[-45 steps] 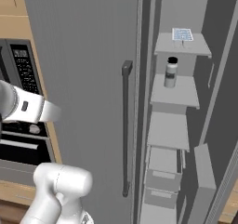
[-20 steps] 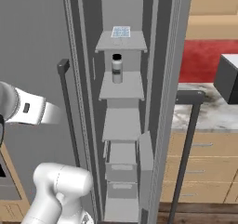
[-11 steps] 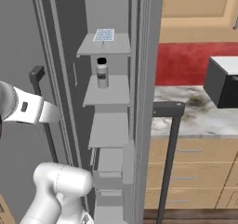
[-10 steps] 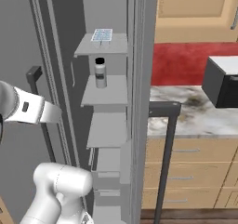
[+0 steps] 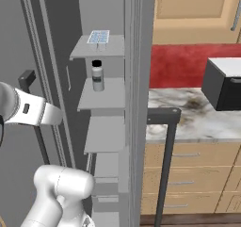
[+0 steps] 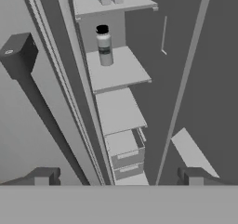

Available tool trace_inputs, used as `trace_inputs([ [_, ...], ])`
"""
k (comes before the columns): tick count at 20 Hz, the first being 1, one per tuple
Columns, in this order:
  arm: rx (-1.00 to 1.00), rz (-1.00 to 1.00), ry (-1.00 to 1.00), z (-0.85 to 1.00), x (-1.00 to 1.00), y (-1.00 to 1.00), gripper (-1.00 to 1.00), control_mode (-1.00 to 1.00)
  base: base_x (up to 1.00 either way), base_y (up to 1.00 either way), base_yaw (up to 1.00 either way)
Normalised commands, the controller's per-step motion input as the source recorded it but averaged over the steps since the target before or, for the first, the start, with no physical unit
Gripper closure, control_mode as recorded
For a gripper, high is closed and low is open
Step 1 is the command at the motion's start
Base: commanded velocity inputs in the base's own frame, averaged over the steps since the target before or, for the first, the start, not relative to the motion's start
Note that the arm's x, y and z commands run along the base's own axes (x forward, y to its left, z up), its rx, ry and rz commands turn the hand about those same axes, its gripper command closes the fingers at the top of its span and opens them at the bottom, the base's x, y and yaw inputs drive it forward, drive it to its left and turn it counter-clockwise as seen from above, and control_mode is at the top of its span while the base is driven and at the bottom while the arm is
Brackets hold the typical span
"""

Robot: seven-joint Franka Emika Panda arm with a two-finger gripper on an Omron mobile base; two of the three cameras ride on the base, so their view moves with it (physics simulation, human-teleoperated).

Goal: Open the freezer door, pick up the ice cube tray from the freezer, and place it on the dining counter.

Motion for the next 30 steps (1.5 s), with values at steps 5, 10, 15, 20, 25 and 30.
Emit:
trace_inputs([
  [5,0.00,0.00,0.00,0.00,0.00,0.00,-1.00,1.00,0.37,-0.24,-0.01],
  [10,0.00,0.00,0.00,0.00,0.00,0.00,-1.00,-1.00,0.07,-0.07,0.00],
  [15,0.03,-0.01,0.00,0.00,0.13,-0.13,-1.00,-1.00,0.00,0.00,0.00],
  [20,0.20,-0.06,0.00,0.03,0.40,-0.27,-1.00,-1.00,0.00,0.00,0.00],
  [25,0.19,-0.11,-0.04,0.00,0.27,-0.05,-1.00,-1.00,0.00,0.00,0.00],
  [30,0.17,-0.15,-0.06,0.08,0.11,0.00,-1.00,-1.00,0.00,0.00,0.00],
])
